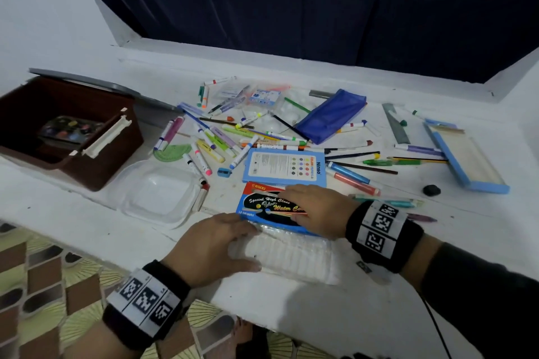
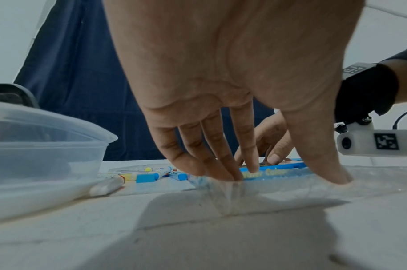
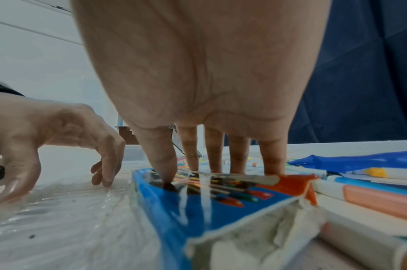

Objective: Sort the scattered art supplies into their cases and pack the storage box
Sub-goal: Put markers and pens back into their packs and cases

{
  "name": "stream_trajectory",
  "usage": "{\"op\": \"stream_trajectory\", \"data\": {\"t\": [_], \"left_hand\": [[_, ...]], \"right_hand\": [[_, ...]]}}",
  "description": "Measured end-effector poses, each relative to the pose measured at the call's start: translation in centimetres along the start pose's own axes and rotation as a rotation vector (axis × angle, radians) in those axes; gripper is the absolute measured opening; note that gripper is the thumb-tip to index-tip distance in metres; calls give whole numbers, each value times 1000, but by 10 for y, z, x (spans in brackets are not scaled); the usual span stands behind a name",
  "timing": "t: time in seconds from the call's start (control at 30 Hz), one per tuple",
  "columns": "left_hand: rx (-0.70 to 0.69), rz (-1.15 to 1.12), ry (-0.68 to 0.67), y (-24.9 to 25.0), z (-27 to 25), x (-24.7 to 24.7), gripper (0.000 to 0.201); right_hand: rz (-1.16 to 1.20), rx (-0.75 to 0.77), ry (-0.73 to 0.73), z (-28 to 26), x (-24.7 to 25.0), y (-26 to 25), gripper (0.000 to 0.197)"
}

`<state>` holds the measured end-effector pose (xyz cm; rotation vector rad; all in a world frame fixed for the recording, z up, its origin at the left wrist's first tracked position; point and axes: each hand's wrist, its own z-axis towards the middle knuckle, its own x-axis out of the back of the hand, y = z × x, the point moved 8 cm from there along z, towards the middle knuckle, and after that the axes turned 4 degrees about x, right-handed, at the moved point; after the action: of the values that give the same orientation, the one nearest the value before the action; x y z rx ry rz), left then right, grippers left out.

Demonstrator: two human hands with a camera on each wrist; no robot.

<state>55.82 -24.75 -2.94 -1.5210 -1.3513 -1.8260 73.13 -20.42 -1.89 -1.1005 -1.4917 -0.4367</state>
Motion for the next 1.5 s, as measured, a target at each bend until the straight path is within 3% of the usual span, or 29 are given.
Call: {"op": "stream_trajectory", "data": {"t": [0.1,0.2,0.3,0.37,0.47,0.73,1.0,1.5], "left_hand": [[-10,-45,31,0,-4,-1,61],[-11,-100,185,-7,-9,17,43],[79,9,408,-27,-10,54,29],[169,144,455,-40,-6,74,29],[296,335,362,-52,8,88,23],[422,673,55,-70,40,74,45],[462,811,58,-75,47,72,43],[402,766,27,-68,52,58,35]], "right_hand": [[14,2,10,0,0,0,57],[-11,9,85,-4,1,5,59],[7,4,194,-14,7,9,59],[-9,4,208,-19,10,8,57],[-32,1,173,-21,10,6,57],[-72,12,123,-16,0,5,60],[-79,13,120,-13,-1,6,60],[-62,28,168,-15,-3,9,59]]}}
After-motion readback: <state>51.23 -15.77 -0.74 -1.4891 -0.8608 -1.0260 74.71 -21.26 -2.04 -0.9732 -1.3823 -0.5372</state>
